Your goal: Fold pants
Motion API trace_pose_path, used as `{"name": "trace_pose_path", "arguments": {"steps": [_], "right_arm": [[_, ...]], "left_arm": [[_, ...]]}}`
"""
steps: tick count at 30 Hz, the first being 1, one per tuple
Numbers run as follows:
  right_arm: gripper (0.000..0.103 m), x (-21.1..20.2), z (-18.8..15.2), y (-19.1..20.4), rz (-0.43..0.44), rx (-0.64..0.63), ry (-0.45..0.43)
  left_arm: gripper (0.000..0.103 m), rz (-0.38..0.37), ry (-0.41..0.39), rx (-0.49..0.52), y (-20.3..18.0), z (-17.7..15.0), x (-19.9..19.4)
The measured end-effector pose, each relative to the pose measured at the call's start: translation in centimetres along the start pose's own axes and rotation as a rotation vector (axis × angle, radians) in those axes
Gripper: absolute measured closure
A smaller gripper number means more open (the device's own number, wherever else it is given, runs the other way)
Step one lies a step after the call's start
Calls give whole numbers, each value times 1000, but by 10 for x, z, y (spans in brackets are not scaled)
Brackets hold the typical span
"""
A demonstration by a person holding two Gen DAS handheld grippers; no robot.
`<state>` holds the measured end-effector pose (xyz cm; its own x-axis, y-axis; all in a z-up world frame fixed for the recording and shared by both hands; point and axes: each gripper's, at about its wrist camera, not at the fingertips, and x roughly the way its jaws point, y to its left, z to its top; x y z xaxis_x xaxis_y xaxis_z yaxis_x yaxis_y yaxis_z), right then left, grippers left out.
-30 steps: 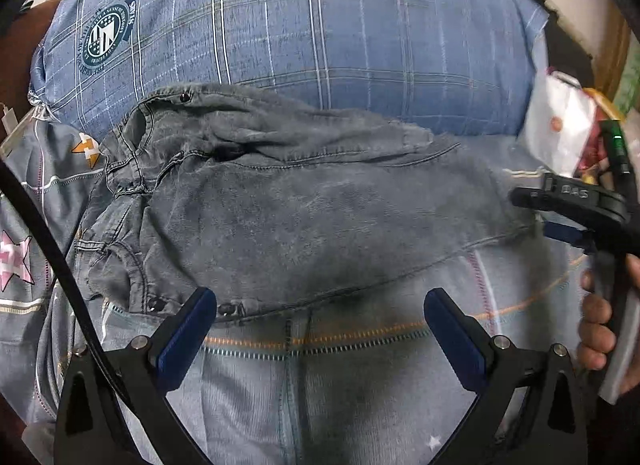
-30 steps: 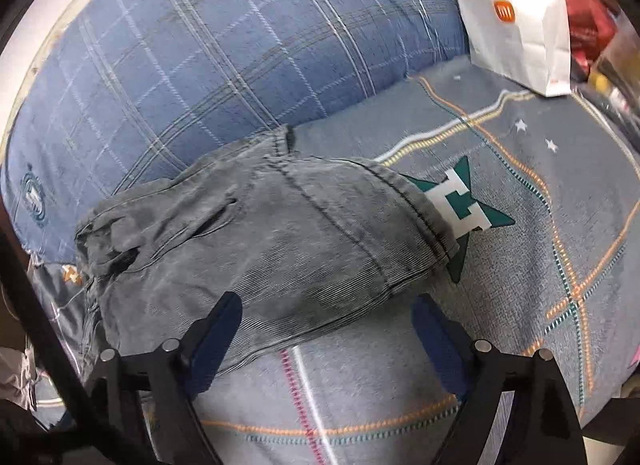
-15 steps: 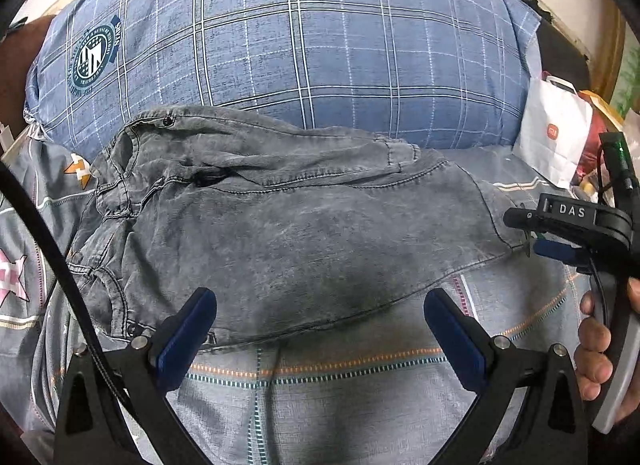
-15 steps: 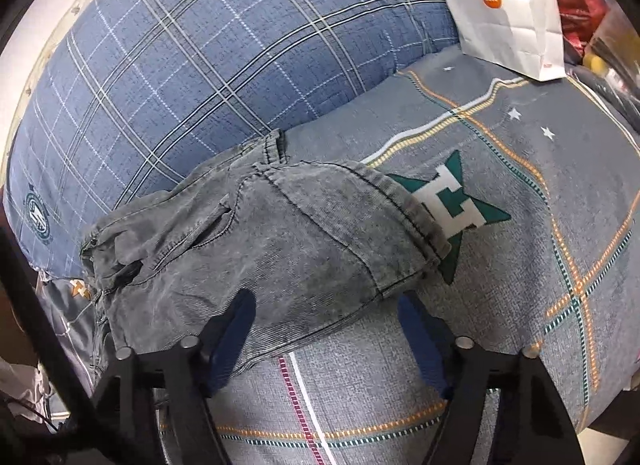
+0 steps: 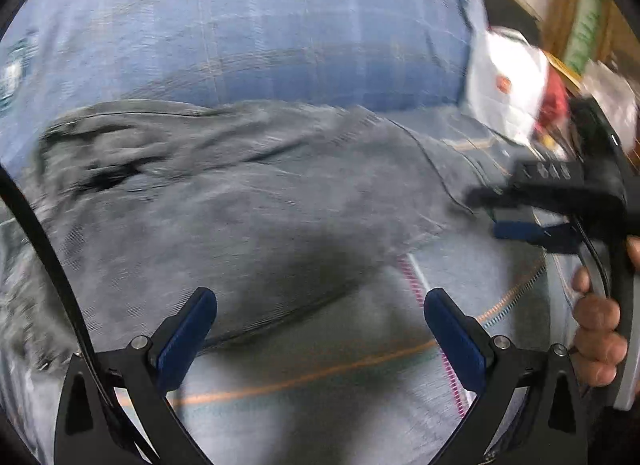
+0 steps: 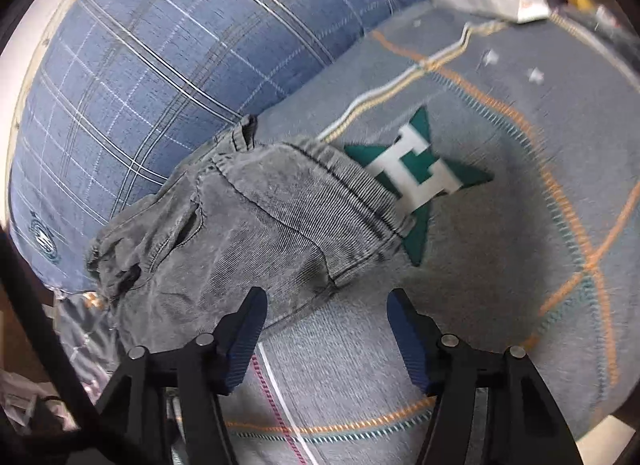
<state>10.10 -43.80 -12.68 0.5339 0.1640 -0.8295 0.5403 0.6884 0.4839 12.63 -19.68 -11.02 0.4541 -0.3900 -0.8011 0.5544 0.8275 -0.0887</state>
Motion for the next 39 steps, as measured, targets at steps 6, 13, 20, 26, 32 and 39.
{"name": "trace_pose_path", "arguments": {"steps": [6, 13, 20, 26, 32, 39], "right_arm": [[60, 10, 16, -16, 83, 108, -30], [91, 9, 18, -22, 74, 136, -64], [93, -39, 8, -7, 197, 71, -136], [93, -75, -17, 5, 203, -1, -203], [93, -83, -46, -5, 136, -9, -215], [93, -84, -54, -15, 88, -5, -207]], "left_arm": [[1, -27, 44, 97, -29, 16, 44], [52, 65, 45, 65, -34, 31, 69], [94, 46, 65, 43, -32, 24, 48], [94, -6, 57, 18, -42, -5, 14], [95, -47, 50, -4, -44, -21, -4], [95, -44, 56, 7, -50, -19, -3]]}}
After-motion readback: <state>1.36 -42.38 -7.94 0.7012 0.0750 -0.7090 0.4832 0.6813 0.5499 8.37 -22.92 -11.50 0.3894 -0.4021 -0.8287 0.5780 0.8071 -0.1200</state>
